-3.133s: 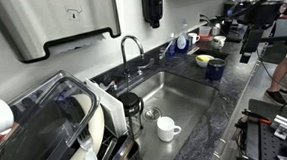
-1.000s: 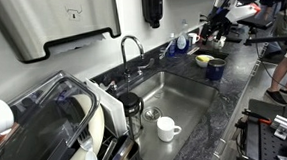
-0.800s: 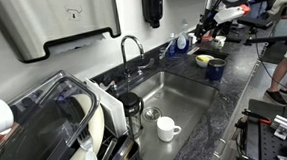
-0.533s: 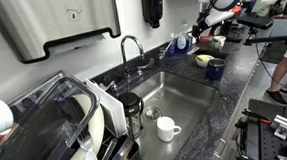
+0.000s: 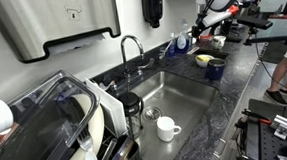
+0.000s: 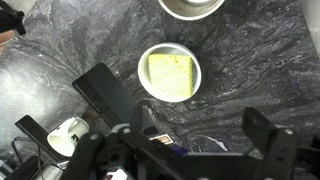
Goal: Take the kitchen sponge out of the white bowl and use it to scrub the counter
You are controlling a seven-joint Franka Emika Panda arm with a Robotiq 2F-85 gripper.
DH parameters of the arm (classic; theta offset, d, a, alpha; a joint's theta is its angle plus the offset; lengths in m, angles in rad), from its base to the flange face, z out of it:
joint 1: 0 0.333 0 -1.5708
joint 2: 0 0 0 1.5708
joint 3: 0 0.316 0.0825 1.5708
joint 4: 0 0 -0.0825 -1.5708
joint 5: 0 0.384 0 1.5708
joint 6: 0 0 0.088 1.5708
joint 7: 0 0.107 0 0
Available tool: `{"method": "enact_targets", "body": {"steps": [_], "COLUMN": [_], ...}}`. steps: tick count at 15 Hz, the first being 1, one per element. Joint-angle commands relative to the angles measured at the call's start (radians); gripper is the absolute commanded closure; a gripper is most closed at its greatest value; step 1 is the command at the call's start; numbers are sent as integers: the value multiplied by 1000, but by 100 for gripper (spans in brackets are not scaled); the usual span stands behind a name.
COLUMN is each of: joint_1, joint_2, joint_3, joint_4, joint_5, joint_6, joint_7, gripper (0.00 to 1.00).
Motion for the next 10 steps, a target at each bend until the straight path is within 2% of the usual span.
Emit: {"method": "enact_targets", "body": {"steps": [1,6,10], "joint_1": [29,40,40], "joint_2": [37,127,222], "joint_3": [-37,-64,-93], "joint_4": [19,40,83], "joint_5": [-7,15,81], "joint_6": [17,26,96], "joint_7": [-6,-20,-62], "gripper": [0,0,0]}}
